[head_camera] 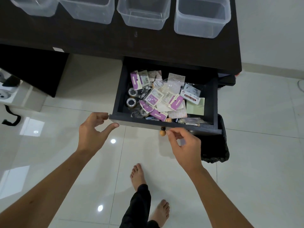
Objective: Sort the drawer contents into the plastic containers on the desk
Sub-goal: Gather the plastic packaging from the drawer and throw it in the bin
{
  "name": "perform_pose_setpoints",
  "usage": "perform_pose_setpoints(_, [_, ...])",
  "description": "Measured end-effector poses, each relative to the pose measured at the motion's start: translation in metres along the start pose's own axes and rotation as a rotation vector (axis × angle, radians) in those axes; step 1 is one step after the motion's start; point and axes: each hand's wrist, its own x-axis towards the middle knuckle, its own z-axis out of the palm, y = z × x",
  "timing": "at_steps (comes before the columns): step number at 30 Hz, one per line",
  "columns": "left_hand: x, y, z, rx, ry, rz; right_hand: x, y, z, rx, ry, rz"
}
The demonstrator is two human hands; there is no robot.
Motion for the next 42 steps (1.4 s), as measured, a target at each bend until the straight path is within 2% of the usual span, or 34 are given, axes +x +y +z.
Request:
perform_pose_setpoints(3, [0.013,0.027,-0.021,-0.012,0.007,0.071,0.020,-0.017,-0.016,0.035,0.050,-0.032])
perform_pose_setpoints(7, [0.041,0.072,-0.017,-0.027,-0.068,0.201,0.062,-0.030,-0.032,0.077,-0.019,0.020])
perform_pose_setpoints(11, [0.066,0.104,0.024,-0.030,-0.228,0.268,0.104,-0.011,-0.032,-0.109,-0.090,0.114])
perform_pose_setpoints(15, [0.084,0.106,0.070,0.054,-0.370,0.282,0.134,0.010,-0.020,-0.240,-0.226,0.239])
perform_pose_setpoints(19, [0.096,0.097,0.094,0.194,-0.415,0.289,0.149,0.029,-0.005,-0.398,-0.337,0.306])
perform_pose_setpoints(22, [0.104,0.092,0.102,0.234,-0.409,0.263,0.150,0.034,-0.002,-0.438,-0.320,0.298])
perform_pose_setpoints(28, [0.114,0.088,0.111,0.288,-0.418,0.202,0.148,0.028,-0.012,-0.254,-0.310,0.414])
perform_pose_setpoints(32, [0.117,0.089,0.109,0.278,-0.404,0.256,0.152,0.022,-0.022,-0.126,-0.281,0.424])
perform_pose_setpoints(38, [0.117,0.088,0.104,0.122,-0.376,0.231,0.154,0.017,-0.036,0.032,-0.246,0.408])
perform_pose_setpoints(42, [0.114,0.090,0.100,-0.059,-0.413,0.108,0.153,0.008,-0.036,0.182,-0.173,0.424])
